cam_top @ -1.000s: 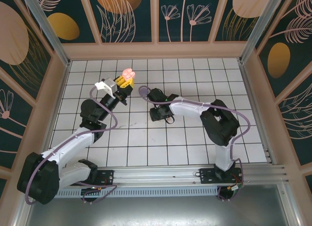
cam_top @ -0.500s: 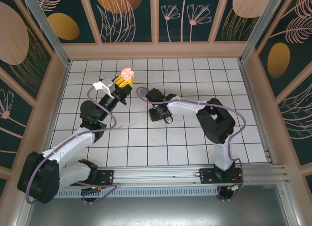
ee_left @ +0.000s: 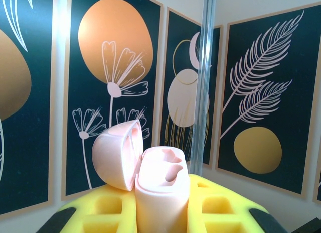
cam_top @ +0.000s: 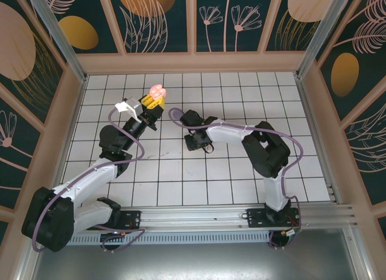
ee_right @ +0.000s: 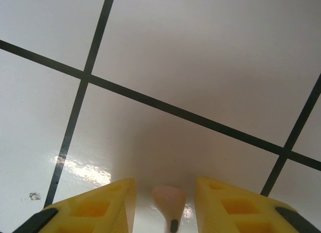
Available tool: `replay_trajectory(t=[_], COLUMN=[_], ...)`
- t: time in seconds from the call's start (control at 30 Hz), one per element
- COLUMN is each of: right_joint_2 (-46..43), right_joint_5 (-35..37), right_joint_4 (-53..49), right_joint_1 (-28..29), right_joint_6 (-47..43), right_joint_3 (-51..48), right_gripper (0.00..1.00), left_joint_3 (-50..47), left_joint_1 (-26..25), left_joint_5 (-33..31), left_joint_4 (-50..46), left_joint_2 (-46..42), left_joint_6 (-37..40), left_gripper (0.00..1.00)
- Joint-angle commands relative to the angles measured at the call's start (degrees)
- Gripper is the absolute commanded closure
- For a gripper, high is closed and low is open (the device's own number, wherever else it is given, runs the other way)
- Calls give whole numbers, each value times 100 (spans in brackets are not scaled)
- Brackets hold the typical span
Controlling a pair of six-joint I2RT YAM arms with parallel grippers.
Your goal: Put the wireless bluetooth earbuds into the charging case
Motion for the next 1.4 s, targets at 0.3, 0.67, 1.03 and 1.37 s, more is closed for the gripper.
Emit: replay_trajectory(t=[0.3, 0.67, 1.03, 1.37], right_joint_2=[266, 68, -1073, -2572], right_joint_5=[84, 127, 538, 1219], right_joint_4=[-159, -169, -251, -316], right_joint_1=[96, 114, 96, 62], right_joint_6=[-48, -30, 76, 120], right_joint_3=[93, 83, 79, 315], right_gripper=[68, 85, 86, 86], left_joint_3=[-71, -56, -37, -76], left_joint_1=[29, 29, 29, 28], left_joint_5=[72, 120, 255, 997], left_joint_4=[296, 251, 229, 277], left_joint_2=[-17, 18, 44, 139], left_joint_6=[-115, -106, 53, 643], left_gripper=[100, 100, 100, 100])
